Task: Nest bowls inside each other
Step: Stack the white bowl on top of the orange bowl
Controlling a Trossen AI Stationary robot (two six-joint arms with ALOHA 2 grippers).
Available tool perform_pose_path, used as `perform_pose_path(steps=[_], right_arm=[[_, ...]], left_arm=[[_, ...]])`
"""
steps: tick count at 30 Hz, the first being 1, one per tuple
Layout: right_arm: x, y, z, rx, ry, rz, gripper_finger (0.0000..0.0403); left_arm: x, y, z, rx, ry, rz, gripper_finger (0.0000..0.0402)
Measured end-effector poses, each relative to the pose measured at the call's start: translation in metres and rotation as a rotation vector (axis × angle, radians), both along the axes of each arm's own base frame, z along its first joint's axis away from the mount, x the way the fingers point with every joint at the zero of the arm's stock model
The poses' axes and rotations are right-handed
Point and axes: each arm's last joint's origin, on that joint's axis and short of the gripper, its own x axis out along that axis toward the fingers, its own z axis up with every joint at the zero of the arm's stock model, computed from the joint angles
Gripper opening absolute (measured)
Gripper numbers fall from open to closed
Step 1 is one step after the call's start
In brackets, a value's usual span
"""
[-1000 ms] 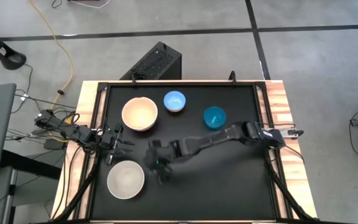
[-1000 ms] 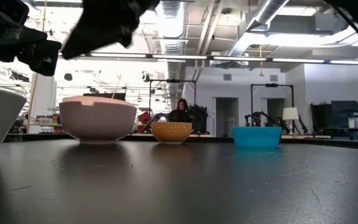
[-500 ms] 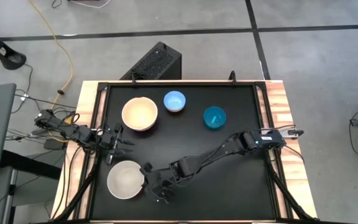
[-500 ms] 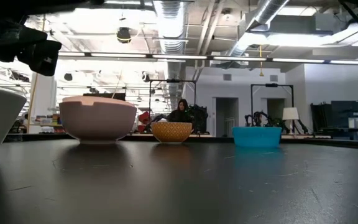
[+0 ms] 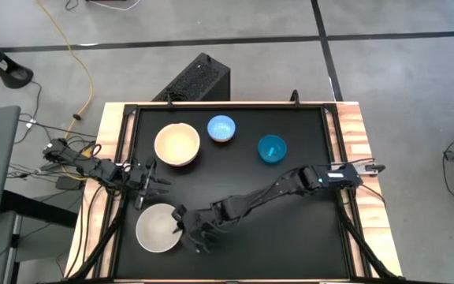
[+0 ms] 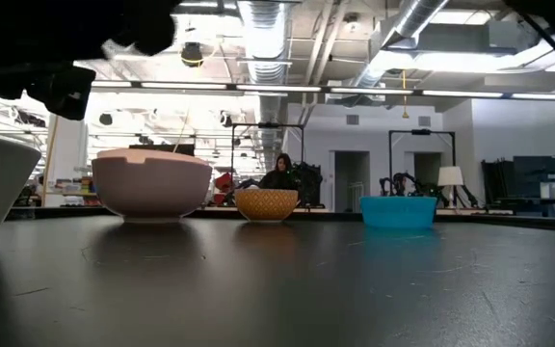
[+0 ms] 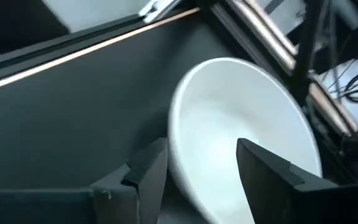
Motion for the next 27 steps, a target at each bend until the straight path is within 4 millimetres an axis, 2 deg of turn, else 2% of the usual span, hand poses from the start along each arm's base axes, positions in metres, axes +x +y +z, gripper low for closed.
perform_pose_path(steps=[5,13,17,22,24,27], right_arm=[[0.010,-0.009,-0.033,-0.063,0.031,0.025,0.0209],[0.010,-0.008,-0.030,-0.086,0.004,0.046,0.0200],[0.010,-0.009,-0.032,-0.113,0.010,0.065,0.0152],[0.008,-0.009,-0.029,-0.115,0.022,0.071,0.0048],[0.005,-0.010,-0.021,-0.116,0.024,0.071,0.0016],[-0.005,-0.013,0.005,-0.103,0.044,0.074,0.0017]], left_arm=[[0.000,0.000,0.000,0.000,0.000,0.000,0.0118],[0.000,0.000,0.000,0.000,0.000,0.000,0.0118],[0.000,0.000,0.000,-0.001,0.000,0.000,0.0118],[0.000,0.000,0.000,-0.001,0.000,0.001,0.0118],[0.000,0.000,0.000,-0.001,0.000,0.001,0.0118],[0.000,0.000,0.000,-0.001,0.000,0.001,0.0118]])
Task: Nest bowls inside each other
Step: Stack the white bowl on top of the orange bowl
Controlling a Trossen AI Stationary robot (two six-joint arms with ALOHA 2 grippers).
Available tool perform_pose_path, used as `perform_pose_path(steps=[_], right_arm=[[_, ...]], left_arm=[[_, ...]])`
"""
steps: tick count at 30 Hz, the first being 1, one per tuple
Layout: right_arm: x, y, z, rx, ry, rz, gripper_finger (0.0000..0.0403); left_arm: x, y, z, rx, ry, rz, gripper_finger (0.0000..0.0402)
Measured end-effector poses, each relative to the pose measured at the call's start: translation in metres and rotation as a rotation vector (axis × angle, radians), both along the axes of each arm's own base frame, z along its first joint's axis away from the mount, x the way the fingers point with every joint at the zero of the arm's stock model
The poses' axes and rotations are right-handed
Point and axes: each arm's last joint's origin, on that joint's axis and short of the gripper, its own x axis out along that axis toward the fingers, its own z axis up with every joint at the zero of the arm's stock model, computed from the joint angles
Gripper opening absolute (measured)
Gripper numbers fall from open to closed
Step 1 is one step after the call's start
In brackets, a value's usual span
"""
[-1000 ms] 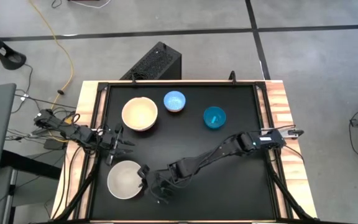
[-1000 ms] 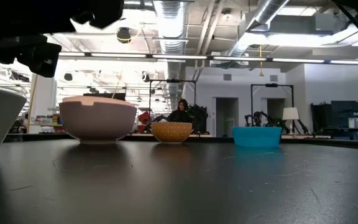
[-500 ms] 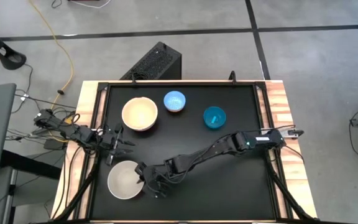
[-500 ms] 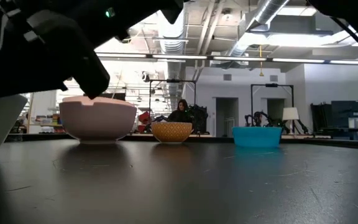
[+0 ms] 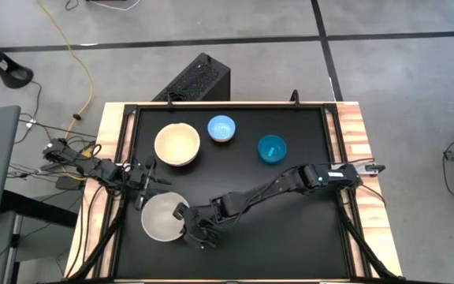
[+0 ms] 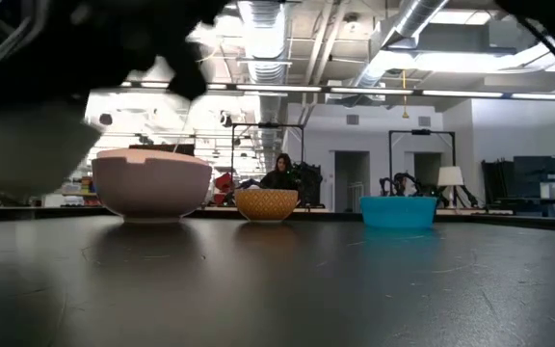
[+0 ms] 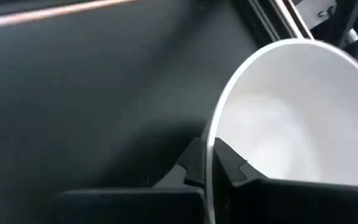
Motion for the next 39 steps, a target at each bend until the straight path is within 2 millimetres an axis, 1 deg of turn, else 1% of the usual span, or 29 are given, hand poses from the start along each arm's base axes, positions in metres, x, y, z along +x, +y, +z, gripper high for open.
perform_pose_path(steps=[2,6,8,10,11,14,18,20,22,24,26,27,29,32,35,39], right_arm=[[-0.011,-0.003,0.023,0.027,0.032,-0.005,0.0018],[-0.045,-0.016,0.072,0.140,0.187,-0.037,0.0007],[-0.062,-0.027,0.093,0.199,0.262,-0.093,0.0005],[-0.074,-0.039,0.111,0.231,0.292,-0.158,0.0005],[-0.078,-0.044,0.117,0.231,0.291,-0.184,0.0005],[-0.078,-0.060,0.131,0.189,0.195,-0.258,0.0005],[-0.065,-0.088,0.135,0.105,0.079,-0.308,0.0004],[-0.052,-0.111,0.131,0.116,0.023,-0.357,0.0004],[-0.044,-0.137,0.129,0.114,-0.010,-0.433,0.0003],[-0.034,-0.164,0.117,0.116,-0.015,-0.522,0.0003],[-0.028,-0.189,0.112,0.136,-0.037,-0.599,0.0003],[-0.026,-0.199,0.104,0.145,-0.017,-0.631,0.0003],[-0.017,-0.216,0.093,0.162,-0.036,-0.664,0.0003],[-0.006,-0.227,0.071,0.163,-0.022,-0.686,0.0002],[0.004,-0.227,0.053,0.143,-0.022,-0.670,0.0002],[0.013,-0.221,0.045,0.131,-0.068,-0.638,0.0002]], left_arm=[[0.000,0.000,0.000,0.000,0.000,0.000,0.0118],[0.000,0.000,0.000,0.000,0.000,0.001,0.0118],[0.000,0.000,0.000,0.000,0.000,0.001,0.0118],[0.000,0.000,0.000,0.000,0.000,0.001,0.0118],[0.000,0.000,0.000,0.000,0.000,0.001,0.0118],[0.000,0.000,0.000,0.000,0.000,0.000,0.0118],[0.000,0.000,0.000,0.000,0.000,0.000,0.0118],[0.000,0.000,0.000,0.000,0.000,-0.001,0.0118],[0.000,0.000,0.000,0.000,0.000,-0.001,0.0118],[0.000,0.000,0.000,0.000,0.000,-0.001,0.0118],[0.000,0.000,0.000,0.000,0.000,-0.001,0.0118],[0.000,0.000,0.000,0.000,0.000,-0.001,0.0118],[0.000,0.000,0.000,-0.001,-0.001,-0.002,0.0118],[0.000,0.000,0.000,0.000,0.001,-0.001,0.0118],[0.000,0.000,0.000,0.002,0.003,0.001,0.0118],[0.000,0.000,-0.001,0.003,0.007,0.000,0.0118]])
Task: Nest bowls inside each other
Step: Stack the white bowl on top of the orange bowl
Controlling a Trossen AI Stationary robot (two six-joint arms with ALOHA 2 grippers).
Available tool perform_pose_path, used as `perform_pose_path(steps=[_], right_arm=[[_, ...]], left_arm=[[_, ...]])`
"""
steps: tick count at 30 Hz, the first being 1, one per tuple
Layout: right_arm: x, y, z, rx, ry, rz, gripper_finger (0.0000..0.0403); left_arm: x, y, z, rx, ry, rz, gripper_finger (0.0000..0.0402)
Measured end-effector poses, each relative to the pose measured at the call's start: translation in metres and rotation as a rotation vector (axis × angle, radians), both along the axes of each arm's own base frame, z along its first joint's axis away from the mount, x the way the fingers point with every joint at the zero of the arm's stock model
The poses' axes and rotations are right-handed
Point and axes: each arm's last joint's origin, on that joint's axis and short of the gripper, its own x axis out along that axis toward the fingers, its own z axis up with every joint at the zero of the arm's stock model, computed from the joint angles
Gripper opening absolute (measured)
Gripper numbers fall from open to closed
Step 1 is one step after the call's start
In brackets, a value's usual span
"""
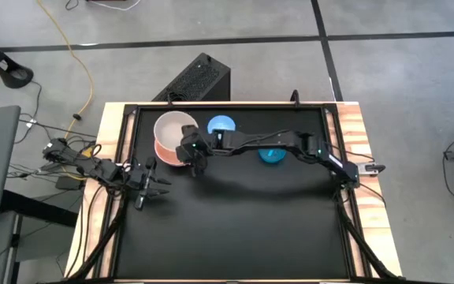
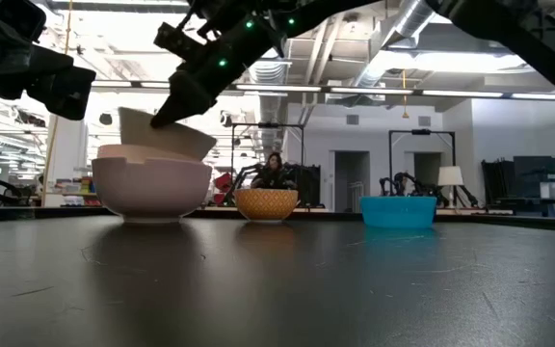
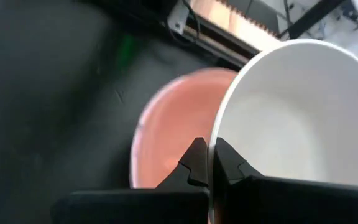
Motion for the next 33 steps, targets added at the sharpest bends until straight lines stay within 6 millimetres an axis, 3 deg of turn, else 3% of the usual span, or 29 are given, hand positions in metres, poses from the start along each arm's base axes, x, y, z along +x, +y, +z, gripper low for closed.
perform_pose_path(steps=[28,33], right_arm=[[0.0000,0.0073,-0.0078,0.133,0.038,0.075,0.0002],[-0.0004,0.0057,-0.0079,0.133,0.040,0.071,0.0021]], left_arm=[[0.0000,0.0000,0.0000,0.000,0.001,0.000,0.0118],[0.0000,0.0000,0.0000,0.000,0.001,0.000,0.0118]])
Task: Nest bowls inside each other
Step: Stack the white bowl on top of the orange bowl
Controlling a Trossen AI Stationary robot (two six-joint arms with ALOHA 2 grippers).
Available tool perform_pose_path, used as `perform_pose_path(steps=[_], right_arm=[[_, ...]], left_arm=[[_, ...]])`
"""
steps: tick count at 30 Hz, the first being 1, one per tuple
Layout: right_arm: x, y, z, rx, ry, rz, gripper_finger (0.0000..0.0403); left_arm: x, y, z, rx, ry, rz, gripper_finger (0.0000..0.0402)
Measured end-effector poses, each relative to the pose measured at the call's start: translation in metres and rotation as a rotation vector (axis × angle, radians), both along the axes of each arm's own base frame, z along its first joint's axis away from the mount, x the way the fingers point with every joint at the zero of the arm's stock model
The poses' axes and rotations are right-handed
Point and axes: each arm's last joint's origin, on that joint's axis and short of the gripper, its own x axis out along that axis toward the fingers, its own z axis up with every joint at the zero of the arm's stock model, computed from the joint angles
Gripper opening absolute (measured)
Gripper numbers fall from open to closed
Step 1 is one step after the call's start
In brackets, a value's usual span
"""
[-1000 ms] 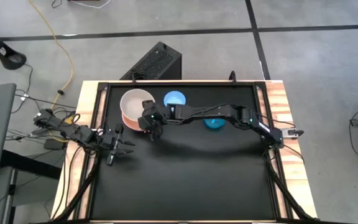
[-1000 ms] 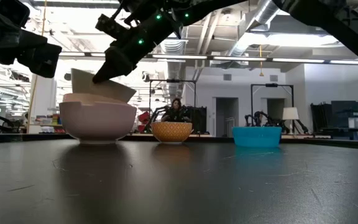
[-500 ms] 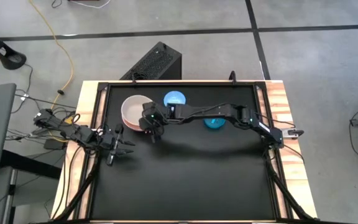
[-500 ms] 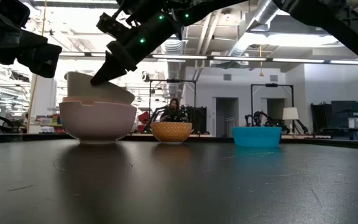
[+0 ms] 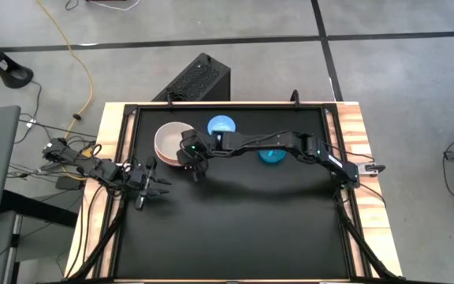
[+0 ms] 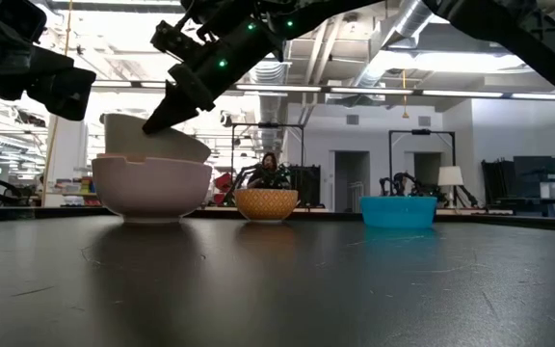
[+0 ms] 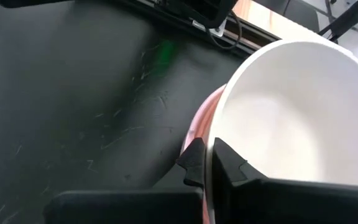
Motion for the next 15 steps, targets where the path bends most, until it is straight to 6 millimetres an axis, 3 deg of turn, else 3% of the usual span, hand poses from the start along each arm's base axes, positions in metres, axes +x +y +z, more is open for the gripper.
perform_pose_path(steps=[15], right_arm=[[-0.003,-0.012,0.001,0.064,0.013,-0.105,0.0101]], left_arm=[[0.000,0.000,0.000,0.000,0.000,0.000,0.0118]])
